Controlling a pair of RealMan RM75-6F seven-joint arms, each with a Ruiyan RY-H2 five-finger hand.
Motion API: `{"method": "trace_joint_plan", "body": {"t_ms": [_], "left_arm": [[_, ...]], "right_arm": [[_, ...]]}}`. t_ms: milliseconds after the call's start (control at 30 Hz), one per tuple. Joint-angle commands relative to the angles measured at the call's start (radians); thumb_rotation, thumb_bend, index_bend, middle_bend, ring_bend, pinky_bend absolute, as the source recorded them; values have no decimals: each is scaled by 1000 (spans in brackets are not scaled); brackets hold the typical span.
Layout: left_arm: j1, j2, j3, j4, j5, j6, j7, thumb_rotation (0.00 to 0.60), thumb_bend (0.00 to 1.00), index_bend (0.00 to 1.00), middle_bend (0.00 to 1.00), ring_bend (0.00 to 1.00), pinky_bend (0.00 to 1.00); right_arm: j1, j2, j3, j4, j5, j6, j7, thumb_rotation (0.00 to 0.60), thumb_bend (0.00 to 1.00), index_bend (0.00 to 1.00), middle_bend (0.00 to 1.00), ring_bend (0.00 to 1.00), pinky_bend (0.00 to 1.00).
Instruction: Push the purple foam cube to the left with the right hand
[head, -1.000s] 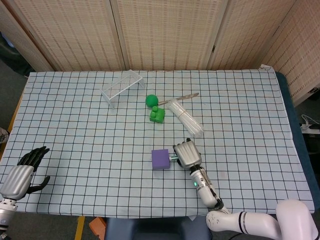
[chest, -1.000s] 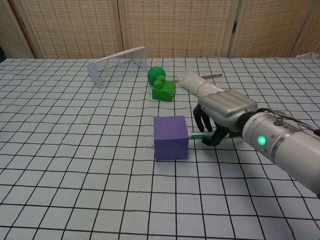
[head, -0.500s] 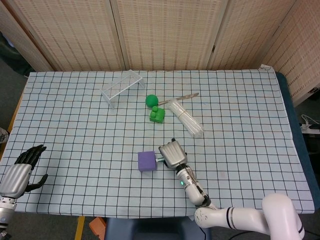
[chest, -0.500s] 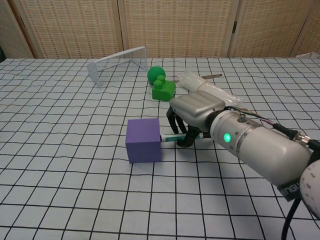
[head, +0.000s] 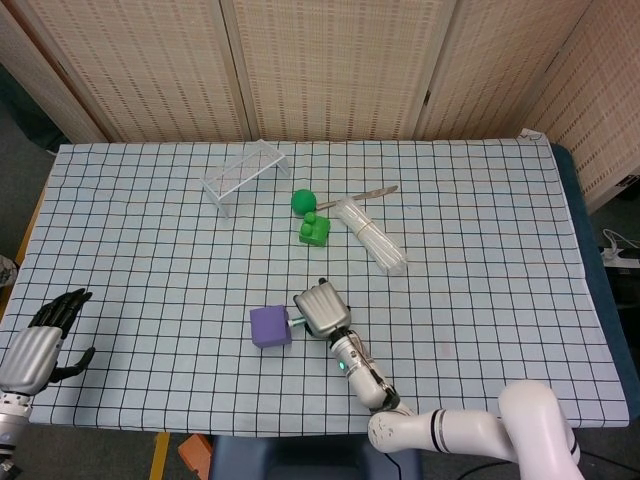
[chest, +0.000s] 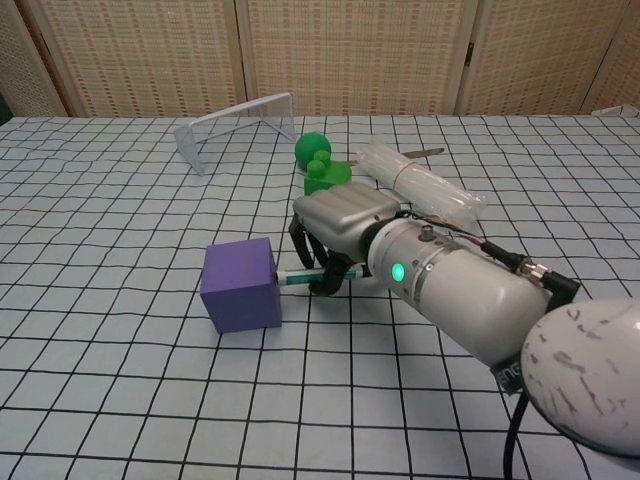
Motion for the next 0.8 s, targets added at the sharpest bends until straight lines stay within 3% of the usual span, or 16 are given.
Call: {"method": "trace_joint_plan", "body": {"t_ms": [33,800], "left_arm": [[0,1,-1,2,-2,-2,-5,600,382,0,0,0,116],[0,8,1,6,8,1,-31,600,382,0,0,0,116]], "right_arm": [[18,-10,9,5,12,-2,-8,600,406,960,761,519,334],[181,-118,54,72,135,-8,-112,600,405,955,761,519,334]]}}
